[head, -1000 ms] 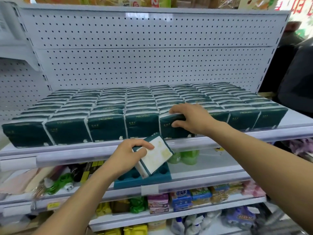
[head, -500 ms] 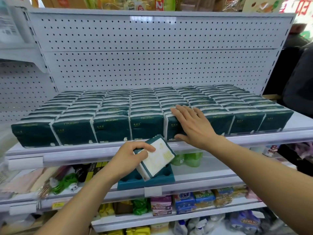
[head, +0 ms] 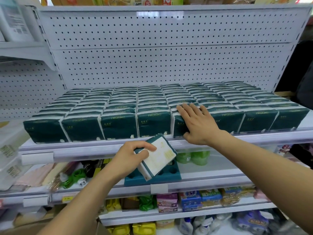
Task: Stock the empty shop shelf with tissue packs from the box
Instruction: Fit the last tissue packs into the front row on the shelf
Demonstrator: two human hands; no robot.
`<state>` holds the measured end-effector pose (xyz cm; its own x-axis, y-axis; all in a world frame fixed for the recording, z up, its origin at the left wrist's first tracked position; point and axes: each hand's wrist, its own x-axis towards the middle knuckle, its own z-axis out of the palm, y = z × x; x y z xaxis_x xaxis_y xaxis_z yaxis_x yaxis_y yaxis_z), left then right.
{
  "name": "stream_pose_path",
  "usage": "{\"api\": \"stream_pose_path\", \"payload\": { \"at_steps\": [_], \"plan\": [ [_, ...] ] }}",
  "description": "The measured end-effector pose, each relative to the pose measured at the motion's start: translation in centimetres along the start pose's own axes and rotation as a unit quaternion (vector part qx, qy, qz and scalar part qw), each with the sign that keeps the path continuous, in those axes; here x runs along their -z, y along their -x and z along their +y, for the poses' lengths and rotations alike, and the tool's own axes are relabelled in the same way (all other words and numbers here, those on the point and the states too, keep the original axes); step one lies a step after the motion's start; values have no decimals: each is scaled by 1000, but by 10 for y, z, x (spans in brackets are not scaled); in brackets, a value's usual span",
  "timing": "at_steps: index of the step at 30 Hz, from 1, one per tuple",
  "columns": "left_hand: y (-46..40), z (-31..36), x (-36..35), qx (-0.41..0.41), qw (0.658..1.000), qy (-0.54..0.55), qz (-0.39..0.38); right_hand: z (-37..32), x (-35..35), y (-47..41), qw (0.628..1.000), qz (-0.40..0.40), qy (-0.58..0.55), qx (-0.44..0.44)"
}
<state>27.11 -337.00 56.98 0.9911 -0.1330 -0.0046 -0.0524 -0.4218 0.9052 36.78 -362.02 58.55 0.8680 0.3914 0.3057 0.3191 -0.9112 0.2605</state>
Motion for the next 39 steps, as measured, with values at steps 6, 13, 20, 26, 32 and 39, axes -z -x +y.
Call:
{"api": "stream_pose_path", "payload": {
  "at_steps": [6,13,20,26,32,39],
  "plan": [
    [3,3,5,-7,1000,4,8,-3,17,5,999,-17,-30,27],
    [5,13,17,106,954,279,-20,-53,25,37,947,74,-231,211],
    [12,11,33,123,964,228,-55,-69,30,46,762,-25,-647,-35],
    [17,10,21,56,982,180,8,-74,35,54,695,-81,-712,-61],
    [17,2,15,6,996,83,25,-66,38,59,734,-121,-668,-12],
    [12,-11,19,-8,998,-11,55,-60,41,43,835,-55,-547,-1]
  ]
}}
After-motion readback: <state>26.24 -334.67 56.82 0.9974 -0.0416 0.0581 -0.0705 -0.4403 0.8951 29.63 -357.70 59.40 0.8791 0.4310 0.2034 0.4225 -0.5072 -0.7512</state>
